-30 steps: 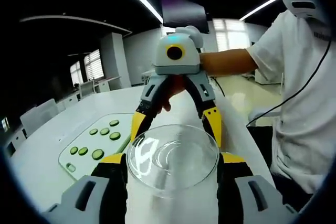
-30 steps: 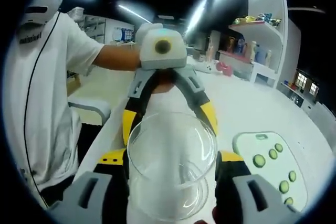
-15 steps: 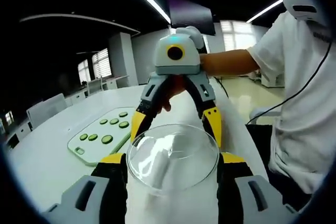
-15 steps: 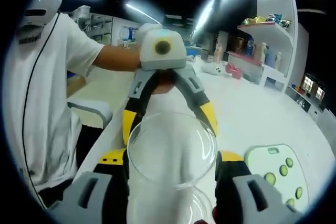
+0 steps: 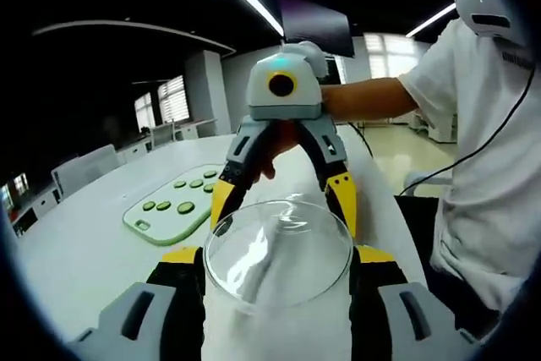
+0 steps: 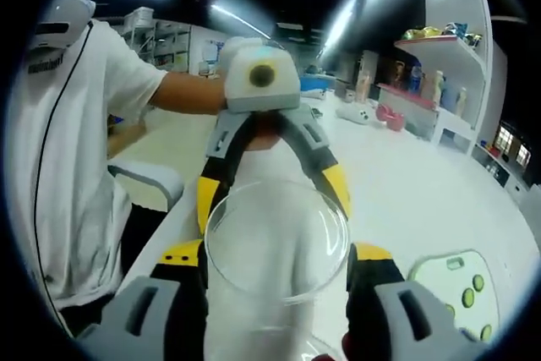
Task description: Open the petri dish lid, add cucumber slices into the petri dish, and close the lid
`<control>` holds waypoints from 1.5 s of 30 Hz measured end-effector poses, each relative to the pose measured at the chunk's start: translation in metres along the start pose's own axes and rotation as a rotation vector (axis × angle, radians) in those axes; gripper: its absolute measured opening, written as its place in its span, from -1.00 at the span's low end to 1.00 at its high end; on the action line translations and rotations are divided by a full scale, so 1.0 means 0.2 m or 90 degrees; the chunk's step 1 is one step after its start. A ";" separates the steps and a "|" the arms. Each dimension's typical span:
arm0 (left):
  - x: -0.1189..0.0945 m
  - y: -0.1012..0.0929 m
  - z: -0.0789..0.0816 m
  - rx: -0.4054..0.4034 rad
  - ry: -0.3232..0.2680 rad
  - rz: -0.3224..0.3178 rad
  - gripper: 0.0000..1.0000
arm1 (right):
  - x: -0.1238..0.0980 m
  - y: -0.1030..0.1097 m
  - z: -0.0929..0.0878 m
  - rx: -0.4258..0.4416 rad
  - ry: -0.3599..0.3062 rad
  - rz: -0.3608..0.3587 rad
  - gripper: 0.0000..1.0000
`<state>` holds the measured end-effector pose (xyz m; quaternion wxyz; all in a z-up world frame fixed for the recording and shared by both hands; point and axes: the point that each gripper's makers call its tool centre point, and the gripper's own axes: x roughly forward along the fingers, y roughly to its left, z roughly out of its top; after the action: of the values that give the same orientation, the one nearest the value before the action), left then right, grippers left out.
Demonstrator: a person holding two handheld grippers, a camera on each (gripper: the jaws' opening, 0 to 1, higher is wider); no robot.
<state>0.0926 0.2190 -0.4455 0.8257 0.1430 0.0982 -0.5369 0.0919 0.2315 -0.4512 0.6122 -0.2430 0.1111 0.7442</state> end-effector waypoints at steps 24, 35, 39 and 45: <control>-0.09 0.02 -0.09 -0.025 -0.003 0.040 0.37 | 0.14 -0.01 0.01 -0.015 0.020 0.044 0.31; -0.09 0.03 -0.13 -0.033 0.000 0.050 0.37 | 0.18 -0.02 -0.03 -0.018 0.037 0.054 0.31; -0.08 0.03 -0.17 -0.038 0.008 0.050 0.37 | 0.19 -0.02 -0.05 -0.016 0.046 0.058 0.31; -0.08 0.03 -0.18 -0.041 0.010 0.051 0.37 | 0.19 -0.02 -0.07 -0.015 0.051 0.061 0.31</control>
<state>0.0920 0.2469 -0.4737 0.8498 0.1242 0.1162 -0.4989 0.0948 0.2585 -0.4825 0.5679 -0.2745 0.1382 0.7635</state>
